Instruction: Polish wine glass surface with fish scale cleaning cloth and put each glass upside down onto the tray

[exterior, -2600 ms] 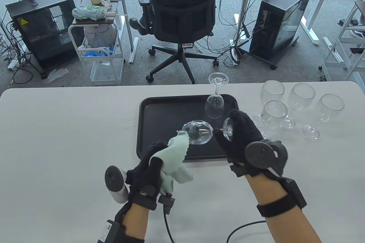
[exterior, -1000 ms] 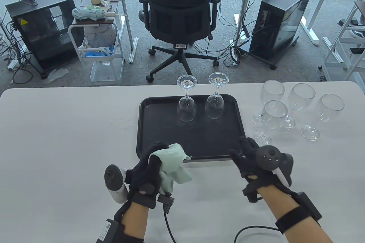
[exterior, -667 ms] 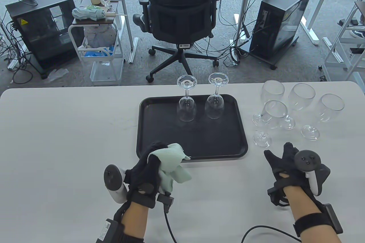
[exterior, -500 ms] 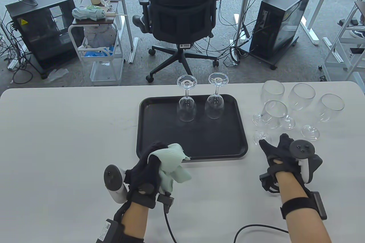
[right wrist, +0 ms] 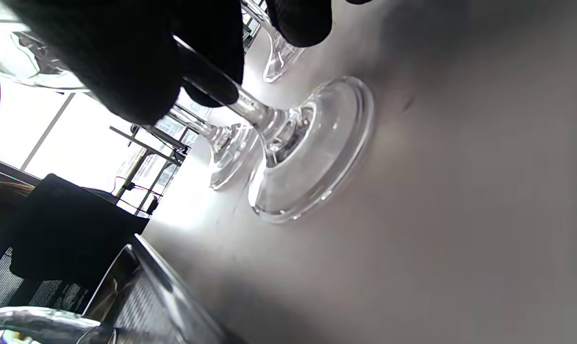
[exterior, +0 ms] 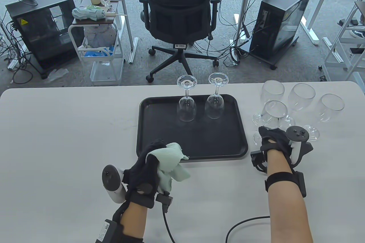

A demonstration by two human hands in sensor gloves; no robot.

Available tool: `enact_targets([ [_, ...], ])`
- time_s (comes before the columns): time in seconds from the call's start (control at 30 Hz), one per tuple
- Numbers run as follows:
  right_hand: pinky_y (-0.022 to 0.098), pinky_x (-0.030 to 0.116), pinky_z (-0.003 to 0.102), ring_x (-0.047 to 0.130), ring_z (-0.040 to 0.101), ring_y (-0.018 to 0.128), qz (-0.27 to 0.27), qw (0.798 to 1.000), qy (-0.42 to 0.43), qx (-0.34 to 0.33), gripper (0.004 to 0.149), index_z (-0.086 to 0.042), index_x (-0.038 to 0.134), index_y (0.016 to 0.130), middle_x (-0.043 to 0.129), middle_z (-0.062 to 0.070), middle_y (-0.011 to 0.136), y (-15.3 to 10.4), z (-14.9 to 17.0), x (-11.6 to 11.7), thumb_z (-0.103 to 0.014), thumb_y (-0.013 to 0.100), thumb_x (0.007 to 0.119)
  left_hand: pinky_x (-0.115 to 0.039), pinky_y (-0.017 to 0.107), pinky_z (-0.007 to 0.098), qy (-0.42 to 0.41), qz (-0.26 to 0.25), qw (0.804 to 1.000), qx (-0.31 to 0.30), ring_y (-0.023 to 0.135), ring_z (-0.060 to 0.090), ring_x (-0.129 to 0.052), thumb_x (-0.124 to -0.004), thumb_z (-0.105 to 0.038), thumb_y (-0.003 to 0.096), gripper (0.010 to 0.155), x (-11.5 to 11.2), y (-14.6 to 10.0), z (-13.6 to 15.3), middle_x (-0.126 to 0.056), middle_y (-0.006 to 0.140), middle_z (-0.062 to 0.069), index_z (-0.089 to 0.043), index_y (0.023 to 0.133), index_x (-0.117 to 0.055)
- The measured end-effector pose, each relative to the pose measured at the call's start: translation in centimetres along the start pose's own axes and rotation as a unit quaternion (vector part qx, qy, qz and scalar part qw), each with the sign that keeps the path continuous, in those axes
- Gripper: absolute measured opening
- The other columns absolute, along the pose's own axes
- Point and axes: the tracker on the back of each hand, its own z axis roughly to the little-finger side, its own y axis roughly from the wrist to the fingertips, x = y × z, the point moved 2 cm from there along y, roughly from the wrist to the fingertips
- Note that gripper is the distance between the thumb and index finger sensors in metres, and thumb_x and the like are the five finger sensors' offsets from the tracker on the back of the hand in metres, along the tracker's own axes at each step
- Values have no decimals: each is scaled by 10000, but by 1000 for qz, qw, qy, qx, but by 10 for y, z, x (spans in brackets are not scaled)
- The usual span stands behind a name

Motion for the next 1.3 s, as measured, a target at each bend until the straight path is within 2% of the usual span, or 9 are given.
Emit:
enact_targets([
  [0.23, 648, 343, 741, 358, 465, 1024, -28, 994, 20, -99, 426, -337, 802, 894, 570, 138, 1109, -19, -3, -20, -389, 482, 897, -758, 617, 629, 1, -1, 1000, 1, 975, 373, -712, -634, -548, 580, 509, -1, 0, 0, -647, 1107, 52, -259, 993, -704],
  [0.33, 644, 269, 745, 341, 440, 1042, -1, 962, -71, -264, 424, -336, 727, 929, 620, 135, 1091, -51, -25, -35, -368, 519, 831, -752, 622, 629, 3, 1, 1000, 1, 980, 370, -705, -633, -550, 578, 510, -2, 0, 0, -643, 1109, 50, -265, 996, -700],
  [0.4, 666, 250, 733, 403, 391, 1065, 38, 887, -183, -422, 433, -367, 680, 945, 745, 85, 1037, -89, -43, -39, -378, 530, 800, -746, 626, 631, 3, 3, 1000, 1, 985, 370, -697, -628, -553, 579, 510, -4, 0, 1, -635, 1114, 50, -272, 1001, -693],
  [0.53, 709, 486, 699, 672, 283, 992, 84, 670, -315, -668, 473, -376, 654, 970, 842, 41, 911, -178, -54, -24, -382, 524, 812, -737, 632, 635, 10, 3, 1000, 1, 989, 370, -688, -624, -556, 576, 515, -9, -2, 3, -627, 1117, 48, -288, 1012, -679],
  [0.63, 670, 641, 611, 730, 278, 942, 68, 616, -337, -709, 483, -373, 680, 970, 871, 42, 882, -221, -51, -5, -378, 515, 843, -722, 643, 640, 12, 1, 1000, -3, 1000, 368, -670, -622, -555, 575, 515, -12, -3, 2, -610, 1123, 49, -296, 1018, -668],
  [0.7, 602, 720, 542, 759, 286, 919, 61, 616, -348, -705, 490, -364, 695, 971, 894, 44, 866, -242, -50, 8, -384, 509, 858, -718, 646, 642, 16, 3, 1000, -5, 1002, 368, -664, -623, -556, 572, 517, -14, -3, 1, -606, 1124, 49, -300, 1018, -668],
  [0.87, 569, 735, 513, 795, 298, 888, 59, 698, -382, -603, 495, -348, 748, 950, 922, 49, 847, -271, -61, 29, -362, 478, 894, -702, 657, 651, 23, 25, 999, -8, 1014, 369, -648, -617, -569, 572, 525, -24, -5, -1, -590, 1135, 51, -309, 1027, -660],
  [1.0, 553, 738, 511, 801, 311, 875, 102, 722, -360, -582, 499, -330, 763, 946, 928, 62, 840, -282, -81, 28, -343, 469, 906, -596, 714, 691, 36, 54, 998, -8, 1058, 365, -576, -616, -595, 566, 541, -33, -5, 1, -541, 1163, 40, -321, 1030, -664],
  [1.3, 533, 774, 511, 827, 297, 859, 158, 708, -297, -621, 534, -352, 746, 947, 913, 25, 873, -306, -82, 28, -391, 450, 937, -729, 636, 621, 63, 69, 996, 6, 1066, 377, -471, -686, -669, 528, 643, -46, -7, 13, -349, 1194, 36, -416, 1081, -477],
])
